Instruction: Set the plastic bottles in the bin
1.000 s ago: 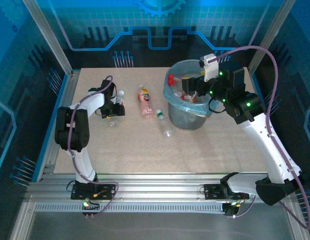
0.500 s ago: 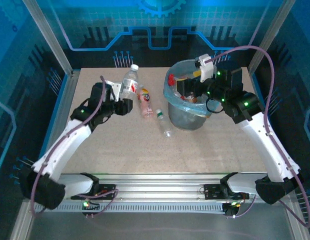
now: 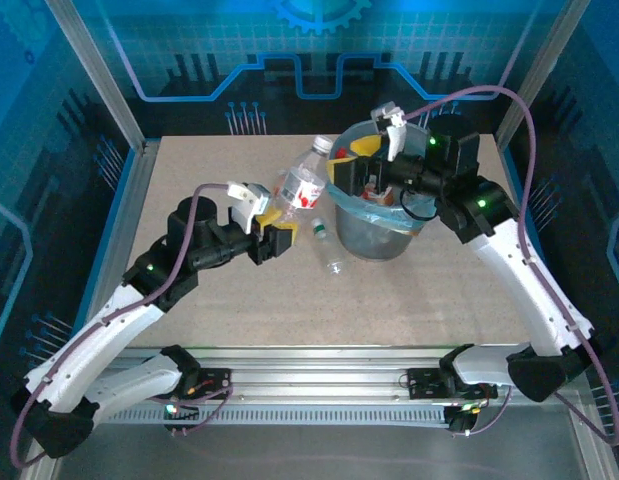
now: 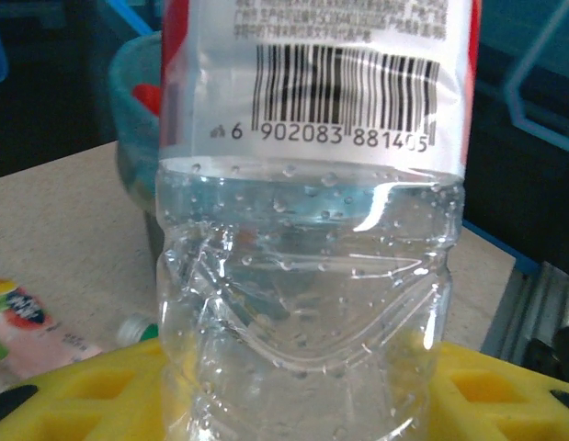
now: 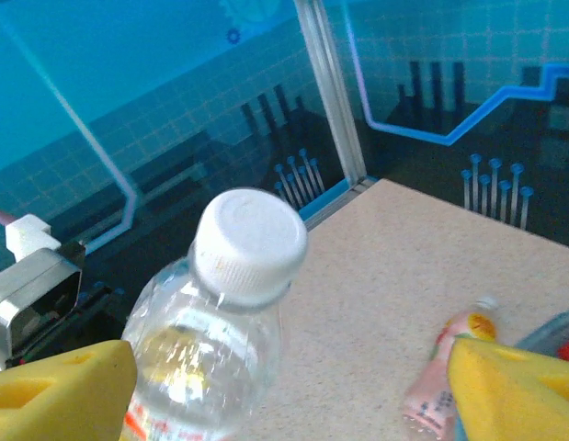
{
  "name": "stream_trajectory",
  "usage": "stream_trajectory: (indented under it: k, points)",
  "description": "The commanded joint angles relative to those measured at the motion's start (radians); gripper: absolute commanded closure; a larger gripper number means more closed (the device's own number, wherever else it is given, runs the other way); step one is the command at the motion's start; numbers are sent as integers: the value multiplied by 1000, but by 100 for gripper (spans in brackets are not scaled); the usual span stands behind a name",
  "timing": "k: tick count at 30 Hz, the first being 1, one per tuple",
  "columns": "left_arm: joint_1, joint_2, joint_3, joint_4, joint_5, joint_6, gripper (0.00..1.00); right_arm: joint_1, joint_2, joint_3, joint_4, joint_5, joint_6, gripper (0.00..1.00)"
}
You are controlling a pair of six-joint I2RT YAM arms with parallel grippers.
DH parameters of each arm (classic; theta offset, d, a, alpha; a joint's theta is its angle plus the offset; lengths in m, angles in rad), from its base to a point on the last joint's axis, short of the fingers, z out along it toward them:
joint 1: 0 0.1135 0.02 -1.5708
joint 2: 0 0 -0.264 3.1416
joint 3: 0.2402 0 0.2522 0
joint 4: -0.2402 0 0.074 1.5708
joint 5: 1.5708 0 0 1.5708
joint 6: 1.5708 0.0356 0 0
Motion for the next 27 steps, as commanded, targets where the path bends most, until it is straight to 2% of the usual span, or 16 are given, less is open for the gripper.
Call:
stream_trajectory:
  k: [1, 4, 12, 15, 17, 20, 21, 27]
  points:
    - [-43, -10, -18, 73, 29, 39, 48, 28, 44, 68, 26, -65, 44, 11]
    - [-62, -9, -22, 91, 29, 47, 48, 40, 63, 87, 25, -76, 56, 15]
    - [-66, 1, -24, 106, 10, 50, 46, 49, 74, 88, 49, -132, 75, 46]
    - [-66, -1, -27, 108, -6, 48, 37, 48, 67, 90, 38, -119, 68, 56]
    - [-66, -1, -28, 109, -1, 48, 27, 49, 59, 99, 22, -99, 60, 65]
    - [-66, -6, -35, 126, -5, 38, 17, 50, 53, 131, -21, -41, 37, 88]
    - [-67, -8, -38, 132, -9, 35, 16, 50, 50, 143, -38, -20, 24, 90]
    - [-66, -44, -53, 156, -79, 23, 11, 50, 12, 221, -129, 166, -89, 90]
